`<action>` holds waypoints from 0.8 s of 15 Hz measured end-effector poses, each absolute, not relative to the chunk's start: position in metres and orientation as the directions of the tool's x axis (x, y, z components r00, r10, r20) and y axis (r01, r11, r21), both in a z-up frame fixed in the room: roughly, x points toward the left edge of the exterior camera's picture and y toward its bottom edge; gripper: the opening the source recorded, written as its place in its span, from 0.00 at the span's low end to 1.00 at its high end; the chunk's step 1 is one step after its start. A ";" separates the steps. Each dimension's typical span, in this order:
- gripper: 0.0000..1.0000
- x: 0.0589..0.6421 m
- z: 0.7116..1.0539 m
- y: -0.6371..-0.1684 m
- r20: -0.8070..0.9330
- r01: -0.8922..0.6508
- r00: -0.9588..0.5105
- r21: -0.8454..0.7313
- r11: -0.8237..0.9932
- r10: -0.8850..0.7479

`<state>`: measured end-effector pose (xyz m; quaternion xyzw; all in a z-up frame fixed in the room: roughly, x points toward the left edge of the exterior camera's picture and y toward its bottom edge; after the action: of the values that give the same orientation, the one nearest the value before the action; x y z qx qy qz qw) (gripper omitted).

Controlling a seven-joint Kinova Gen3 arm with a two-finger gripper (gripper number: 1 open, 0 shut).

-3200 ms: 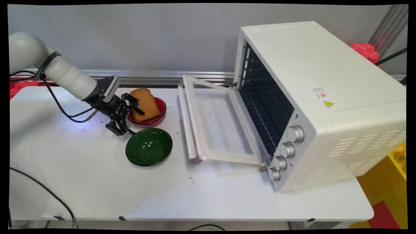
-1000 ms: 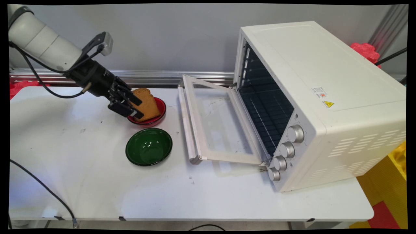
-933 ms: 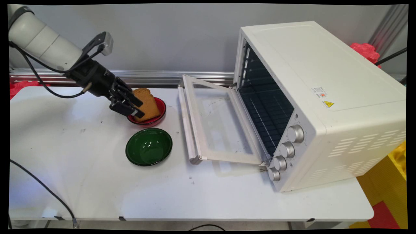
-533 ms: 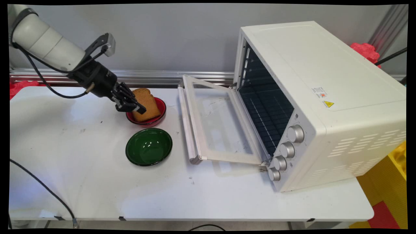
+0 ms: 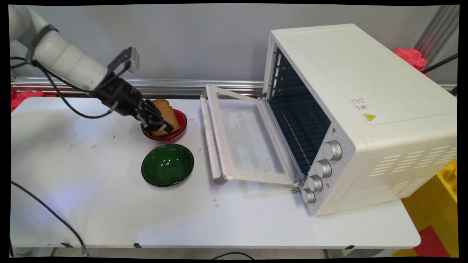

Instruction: Close the oven

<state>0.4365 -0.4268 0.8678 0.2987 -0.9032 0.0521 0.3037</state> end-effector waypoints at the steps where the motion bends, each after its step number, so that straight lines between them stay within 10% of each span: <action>1: 0.00 0.435 0.864 -0.428 0.584 -0.569 -0.636 0.088 0.817 -0.505; 12: 0.00 0.407 0.803 -0.452 0.631 -0.526 -0.628 0.088 0.846 -0.456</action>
<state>0.4067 -0.4524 0.8028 0.2725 -0.9006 0.0524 0.3346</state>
